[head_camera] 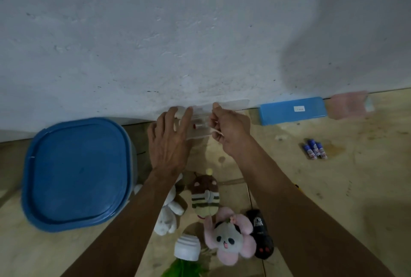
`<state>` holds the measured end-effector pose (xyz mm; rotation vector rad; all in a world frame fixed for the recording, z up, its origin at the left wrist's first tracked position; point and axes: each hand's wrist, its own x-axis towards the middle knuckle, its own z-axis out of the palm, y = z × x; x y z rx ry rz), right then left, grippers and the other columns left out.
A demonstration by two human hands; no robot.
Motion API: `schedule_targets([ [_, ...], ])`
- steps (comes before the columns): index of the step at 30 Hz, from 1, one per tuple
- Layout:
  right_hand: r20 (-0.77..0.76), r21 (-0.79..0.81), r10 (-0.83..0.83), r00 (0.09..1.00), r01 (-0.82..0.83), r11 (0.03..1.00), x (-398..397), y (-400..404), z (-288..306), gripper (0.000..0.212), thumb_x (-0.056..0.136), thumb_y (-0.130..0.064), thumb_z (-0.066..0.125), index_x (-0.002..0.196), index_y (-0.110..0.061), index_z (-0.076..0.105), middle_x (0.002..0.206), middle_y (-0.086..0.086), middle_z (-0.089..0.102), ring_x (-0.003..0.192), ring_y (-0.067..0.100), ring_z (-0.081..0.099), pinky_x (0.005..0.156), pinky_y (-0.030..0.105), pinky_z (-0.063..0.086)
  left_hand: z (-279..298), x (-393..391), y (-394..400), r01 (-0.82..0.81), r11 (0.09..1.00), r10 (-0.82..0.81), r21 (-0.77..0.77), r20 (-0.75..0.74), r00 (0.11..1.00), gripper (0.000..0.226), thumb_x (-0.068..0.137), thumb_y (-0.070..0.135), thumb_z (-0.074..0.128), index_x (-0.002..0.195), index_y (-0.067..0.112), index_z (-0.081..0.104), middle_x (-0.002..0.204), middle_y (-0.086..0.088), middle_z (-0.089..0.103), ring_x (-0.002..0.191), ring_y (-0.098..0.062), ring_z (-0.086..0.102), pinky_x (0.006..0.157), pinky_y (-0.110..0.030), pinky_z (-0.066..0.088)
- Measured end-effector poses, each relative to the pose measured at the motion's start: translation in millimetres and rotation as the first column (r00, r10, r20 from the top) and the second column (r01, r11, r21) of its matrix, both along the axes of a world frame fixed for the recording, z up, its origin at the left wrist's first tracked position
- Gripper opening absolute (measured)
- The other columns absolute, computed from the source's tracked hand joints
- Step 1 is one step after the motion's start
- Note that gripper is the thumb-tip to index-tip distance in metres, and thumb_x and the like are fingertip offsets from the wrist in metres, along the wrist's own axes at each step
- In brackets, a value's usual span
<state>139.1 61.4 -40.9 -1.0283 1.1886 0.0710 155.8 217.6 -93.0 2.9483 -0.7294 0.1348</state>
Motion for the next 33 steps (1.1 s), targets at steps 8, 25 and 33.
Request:
schedule_targets([
  [8, -0.139, -0.831, 0.593, 0.793, -0.419, 0.367, -30.1, -18.4, -40.3, 0.017, 0.091, -0.003, 0.064, 0.101, -0.01, 0.075, 0.097, 0.006, 0.075, 0.09, 0.019, 0.069, 0.081, 0.021, 0.053, -5.3, 1.9, 10.4, 0.01, 1.0, -0.01, 0.017, 0.043, 0.999, 0.089, 0.076, 0.036, 0.085, 0.152, 0.031, 0.039, 0.145, -0.013, 0.039, 0.126, -0.034, 0.04, 0.091, -0.05, 0.045],
  [25, -0.659, -0.692, 0.636, 0.402, -0.656, -0.302, -8.7, -8.0, -43.8, 0.024, 0.096, -0.034, 0.061, 0.109, -0.018, 0.072, 0.104, 0.001, 0.066, 0.098, 0.021, 0.063, 0.074, 0.033, 0.043, 3.7, 1.4, 8.3, 0.01, 1.0, -0.01, 0.013, -0.02, 1.0, 0.094, 0.07, 0.04, 0.088, 0.15, 0.029, 0.041, 0.143, -0.015, 0.046, 0.124, -0.035, 0.044, 0.091, -0.051, 0.044],
  [33, -0.628, -0.739, 0.668, 0.4, -0.574, -0.351, -21.5, -10.9, -40.3, 0.018, 0.097, -0.024, 0.059, 0.109, -0.02, 0.073, 0.104, 0.002, 0.064, 0.095, 0.022, 0.063, 0.07, 0.031, 0.044, 11.8, -0.7, 8.9, -0.006, 0.998, 0.011, 0.056, -0.092, 0.996, 0.097, 0.071, 0.046, 0.086, 0.152, 0.029, 0.036, 0.144, -0.015, 0.043, 0.125, -0.035, 0.043, 0.091, -0.052, 0.044],
])
